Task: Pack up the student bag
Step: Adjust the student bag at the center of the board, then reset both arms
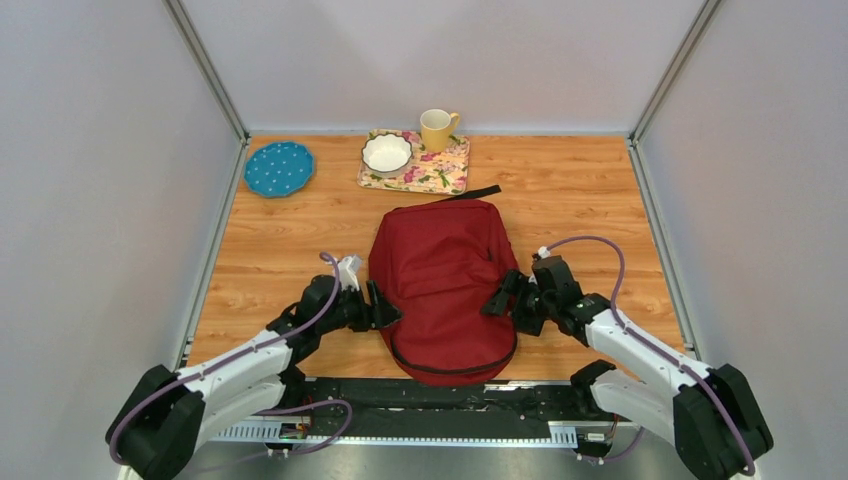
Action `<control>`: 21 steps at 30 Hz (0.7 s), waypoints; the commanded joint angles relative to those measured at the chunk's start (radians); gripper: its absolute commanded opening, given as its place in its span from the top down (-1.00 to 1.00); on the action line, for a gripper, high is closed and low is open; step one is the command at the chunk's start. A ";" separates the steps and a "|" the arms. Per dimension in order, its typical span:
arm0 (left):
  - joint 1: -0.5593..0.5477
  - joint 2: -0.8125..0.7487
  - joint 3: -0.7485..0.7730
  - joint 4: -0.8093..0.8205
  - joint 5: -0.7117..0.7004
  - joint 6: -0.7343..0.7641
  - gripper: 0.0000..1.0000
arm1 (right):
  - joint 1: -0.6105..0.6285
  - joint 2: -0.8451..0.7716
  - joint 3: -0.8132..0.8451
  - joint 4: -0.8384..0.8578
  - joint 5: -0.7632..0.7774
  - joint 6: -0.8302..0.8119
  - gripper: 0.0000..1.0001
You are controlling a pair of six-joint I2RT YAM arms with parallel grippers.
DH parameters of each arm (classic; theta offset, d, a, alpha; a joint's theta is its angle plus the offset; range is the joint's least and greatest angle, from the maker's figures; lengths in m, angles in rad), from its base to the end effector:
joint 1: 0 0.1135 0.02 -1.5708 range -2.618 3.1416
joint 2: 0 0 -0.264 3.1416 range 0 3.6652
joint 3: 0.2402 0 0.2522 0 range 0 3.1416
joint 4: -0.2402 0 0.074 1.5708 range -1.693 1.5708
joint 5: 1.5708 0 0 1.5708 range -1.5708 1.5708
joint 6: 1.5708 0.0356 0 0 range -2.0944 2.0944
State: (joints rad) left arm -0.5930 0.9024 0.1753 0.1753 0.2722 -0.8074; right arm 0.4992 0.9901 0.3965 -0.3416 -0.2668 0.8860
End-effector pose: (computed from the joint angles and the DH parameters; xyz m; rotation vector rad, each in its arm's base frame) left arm 0.1369 -0.1038 0.1459 -0.0712 2.3093 -1.0706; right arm 0.1501 0.0925 0.1598 0.4010 2.6660 0.8439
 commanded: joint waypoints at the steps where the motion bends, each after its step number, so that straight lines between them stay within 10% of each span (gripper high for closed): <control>1: 0.004 0.110 0.188 0.027 0.035 0.086 -0.46 | 0.019 0.068 0.054 0.173 -0.077 0.054 -0.61; 21: 0.007 -0.334 0.254 -0.600 -0.422 0.218 -0.57 | 0.013 -0.329 0.355 -0.387 0.590 -0.199 -0.88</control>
State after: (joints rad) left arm -0.5884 0.6552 0.3538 -0.2871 -0.0250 -0.6277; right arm 0.5140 0.7231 0.7013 -0.6498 0.1558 0.7681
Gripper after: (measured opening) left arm 0.782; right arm 0.935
